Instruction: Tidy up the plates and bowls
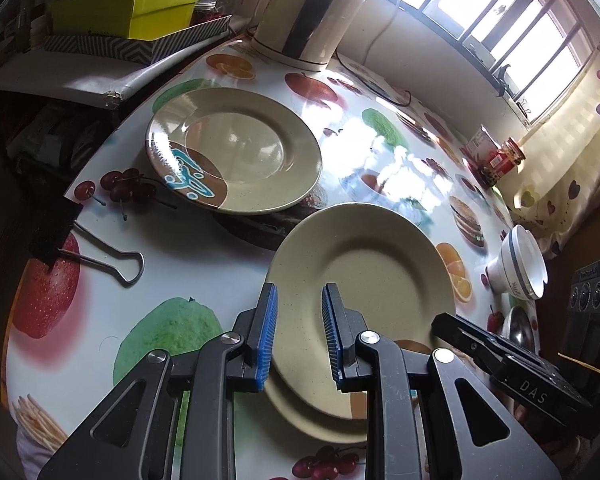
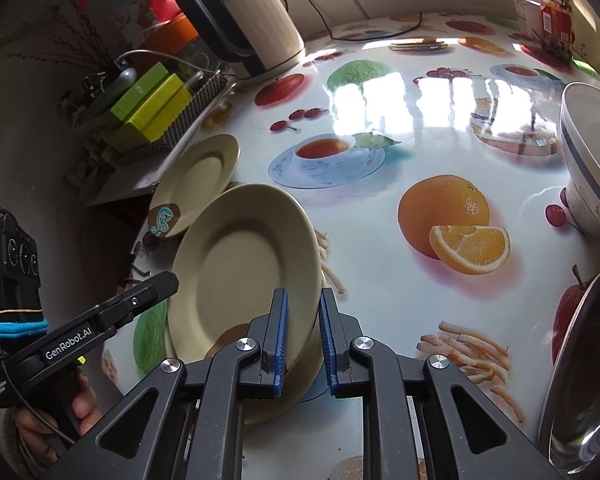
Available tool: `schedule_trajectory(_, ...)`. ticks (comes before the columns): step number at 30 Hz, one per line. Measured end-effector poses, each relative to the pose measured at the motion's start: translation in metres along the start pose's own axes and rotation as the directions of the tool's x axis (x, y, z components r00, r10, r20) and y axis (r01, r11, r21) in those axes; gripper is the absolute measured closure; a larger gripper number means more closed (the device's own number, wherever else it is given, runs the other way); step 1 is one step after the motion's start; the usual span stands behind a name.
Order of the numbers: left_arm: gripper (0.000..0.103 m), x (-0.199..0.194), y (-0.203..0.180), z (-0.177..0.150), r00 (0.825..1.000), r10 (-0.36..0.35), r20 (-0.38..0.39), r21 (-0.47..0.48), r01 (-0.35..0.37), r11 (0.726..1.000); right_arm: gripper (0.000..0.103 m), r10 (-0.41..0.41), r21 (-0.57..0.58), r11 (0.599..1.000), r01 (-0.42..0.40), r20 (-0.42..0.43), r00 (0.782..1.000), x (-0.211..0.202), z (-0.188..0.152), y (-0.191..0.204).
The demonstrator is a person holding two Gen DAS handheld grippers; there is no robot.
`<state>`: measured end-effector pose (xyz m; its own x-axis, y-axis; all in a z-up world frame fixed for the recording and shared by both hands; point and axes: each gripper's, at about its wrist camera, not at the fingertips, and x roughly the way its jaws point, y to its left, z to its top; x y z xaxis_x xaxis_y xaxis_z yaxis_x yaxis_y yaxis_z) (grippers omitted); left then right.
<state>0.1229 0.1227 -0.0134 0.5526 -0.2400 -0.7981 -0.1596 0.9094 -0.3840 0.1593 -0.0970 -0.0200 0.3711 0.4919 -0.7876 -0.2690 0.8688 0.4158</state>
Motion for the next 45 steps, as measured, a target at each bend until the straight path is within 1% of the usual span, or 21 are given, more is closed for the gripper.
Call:
schedule_trajectory(5,0.079,-0.005,0.006,0.001,0.999,0.036,0.016,0.003,-0.036,0.999,0.087,0.008,-0.004,1.000,-0.008,-0.014,1.000,-0.004,-0.008,0.000)
schedule_trajectory(11,0.078,-0.006,0.009,0.000,0.998,0.053,0.020,0.004,-0.053,0.999,0.087,0.016,-0.017,1.000,-0.016,-0.040,0.999,-0.009,-0.017,0.003)
schedule_trajectory(14,0.078,-0.007,0.010,0.000,0.999,0.050,0.016,-0.001,-0.050,0.999,0.084,0.025,-0.016,1.000,-0.026,-0.068,0.997,-0.009,-0.020,0.003)
schedule_trajectory(16,0.078,-0.008,0.010,0.000,0.998,0.063,0.020,0.001,-0.063,0.998,0.083,0.011,-0.013,1.000,-0.012,-0.076,0.997,-0.008,-0.021,0.000)
schedule_trajectory(17,0.078,-0.009,0.010,0.000,0.998,0.066,0.022,0.004,-0.067,0.998,0.083,-0.007,-0.019,1.000,0.006,-0.069,0.998,-0.010,-0.021,-0.001)
schedule_trajectory(22,0.078,-0.009,0.013,-0.002,0.996,0.091,0.010,-0.011,-0.091,0.996,0.083,-0.037,-0.014,0.999,0.036,-0.024,0.999,-0.018,-0.015,-0.009)
schedule_trajectory(25,0.078,-0.008,0.015,-0.006,0.993,0.115,-0.002,-0.028,-0.115,0.993,0.083,-0.026,-0.018,1.000,0.025,-0.011,1.000,-0.014,-0.008,-0.010)
schedule_trajectory(27,0.078,-0.008,0.016,-0.007,0.992,0.123,-0.005,-0.047,-0.123,0.991,0.083,-0.004,-0.034,0.999,0.004,-0.014,1.000,-0.010,-0.005,-0.008)
schedule_trajectory(31,0.078,-0.007,0.013,-0.007,0.994,0.112,-0.015,-0.080,-0.112,0.990,0.085,0.025,-0.052,0.998,-0.026,-0.028,0.999,-0.002,-0.002,-0.008)
schedule_trajectory(34,0.078,-0.005,0.011,-0.009,0.990,0.139,-0.026,-0.092,-0.141,0.986,0.087,0.046,-0.066,0.997,-0.049,-0.050,0.998,0.002,-0.002,-0.008)
schedule_trajectory(37,0.078,-0.005,0.009,-0.013,0.986,0.162,-0.031,-0.103,-0.164,0.981,0.087,0.045,-0.091,0.995,-0.050,-0.053,0.998,0.002,-0.003,-0.007)
schedule_trajectory(38,0.078,-0.005,0.007,-0.014,0.985,0.172,-0.033,-0.101,-0.175,0.979,0.087,0.060,-0.084,0.994,-0.065,-0.056,0.997,0.002,-0.003,-0.009)
schedule_trajectory(39,0.078,-0.006,0.005,-0.015,0.982,0.187,-0.028,-0.096,-0.189,0.977,0.087,0.070,-0.079,0.994,-0.074,-0.060,0.996,0.002,-0.003,-0.011)
schedule_trajectory(41,0.078,-0.010,-0.001,-0.015,0.978,0.210,-0.004,-0.077,-0.209,0.975,0.087,0.059,-0.082,0.995,-0.064,-0.057,0.997,0.000,-0.003,-0.013)
schedule_trajectory(44,0.078,-0.016,-0.002,-0.013,0.976,0.218,0.022,-0.095,-0.215,0.972,0.087,0.056,-0.104,0.993,-0.060,-0.040,0.998,-0.007,0.001,-0.011)
schedule_trajectory(45,0.078,-0.019,-0.004,-0.013,0.971,0.236,0.036,-0.093,-0.232,0.968,0.087,0.039,-0.116,0.992,-0.042,-0.026,0.999,-0.010,0.002,-0.010)
